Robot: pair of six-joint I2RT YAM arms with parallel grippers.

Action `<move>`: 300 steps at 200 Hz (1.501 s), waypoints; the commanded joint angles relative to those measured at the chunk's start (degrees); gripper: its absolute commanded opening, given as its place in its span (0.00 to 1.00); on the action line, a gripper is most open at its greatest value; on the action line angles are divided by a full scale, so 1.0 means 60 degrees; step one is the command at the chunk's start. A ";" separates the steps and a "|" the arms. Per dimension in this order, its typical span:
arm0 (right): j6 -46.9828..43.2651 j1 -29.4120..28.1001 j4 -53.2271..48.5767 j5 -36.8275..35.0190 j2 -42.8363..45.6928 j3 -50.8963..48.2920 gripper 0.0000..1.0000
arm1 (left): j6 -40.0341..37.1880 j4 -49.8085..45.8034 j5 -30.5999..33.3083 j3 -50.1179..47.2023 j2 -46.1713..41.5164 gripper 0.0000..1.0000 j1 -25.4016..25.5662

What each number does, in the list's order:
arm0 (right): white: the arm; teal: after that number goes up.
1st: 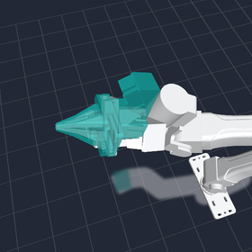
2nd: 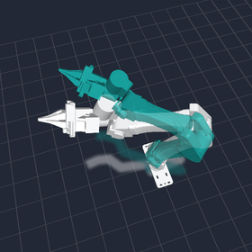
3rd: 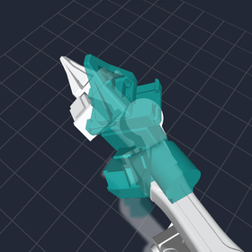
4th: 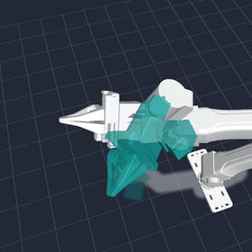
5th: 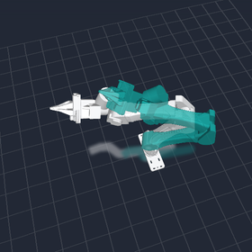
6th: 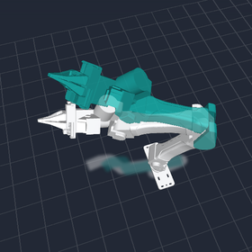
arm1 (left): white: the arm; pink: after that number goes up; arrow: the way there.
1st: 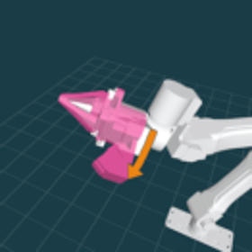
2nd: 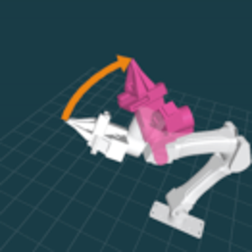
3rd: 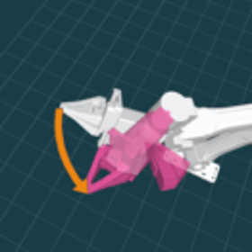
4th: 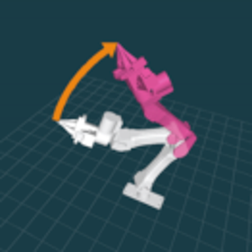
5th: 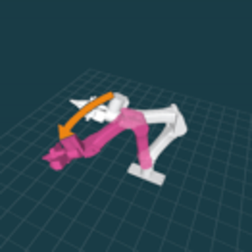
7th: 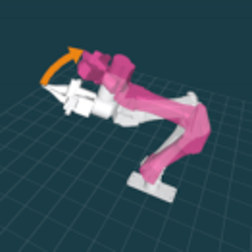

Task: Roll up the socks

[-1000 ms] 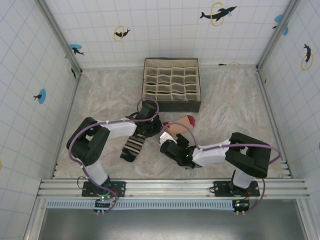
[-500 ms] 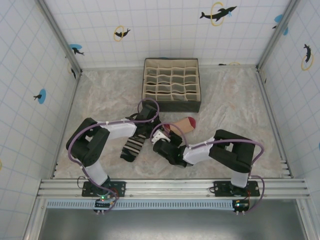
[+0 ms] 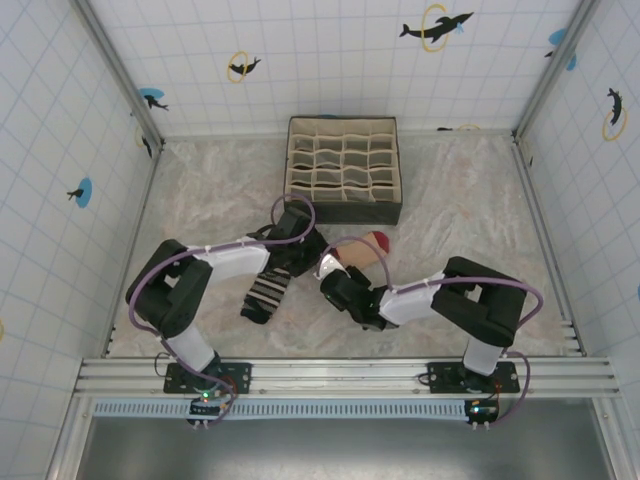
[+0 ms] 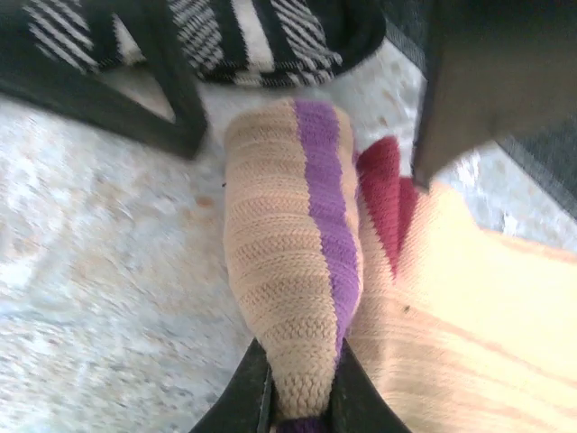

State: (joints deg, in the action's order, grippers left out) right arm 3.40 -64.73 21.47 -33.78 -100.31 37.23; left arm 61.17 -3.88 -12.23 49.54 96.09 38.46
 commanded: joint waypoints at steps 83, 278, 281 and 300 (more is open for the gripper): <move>0.1485 0.1600 -0.0711 0.3888 0.0759 -0.1442 0.00 | -0.0261 -0.0635 0.0409 0.0226 -0.1005 0.84 -0.0081; 0.6330 0.5070 0.2156 0.9050 0.0361 -0.3766 0.00 | -0.0068 -0.0188 0.0219 0.0166 -0.0562 0.79 0.0124; 0.6388 0.5102 0.1992 0.9027 0.0326 -0.3718 0.00 | -0.0059 -0.0188 0.0198 0.0166 -0.0543 0.79 0.0124; 0.6767 0.5177 0.1685 0.9012 0.0264 -0.3697 0.00 | -0.0059 -0.0117 0.0190 0.0166 -0.0528 0.78 0.0193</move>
State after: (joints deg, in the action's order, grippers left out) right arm 38.65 -34.41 47.72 21.78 -95.00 17.45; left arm 60.31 -5.52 -10.55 50.65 91.96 38.98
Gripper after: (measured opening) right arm 0.139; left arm 0.784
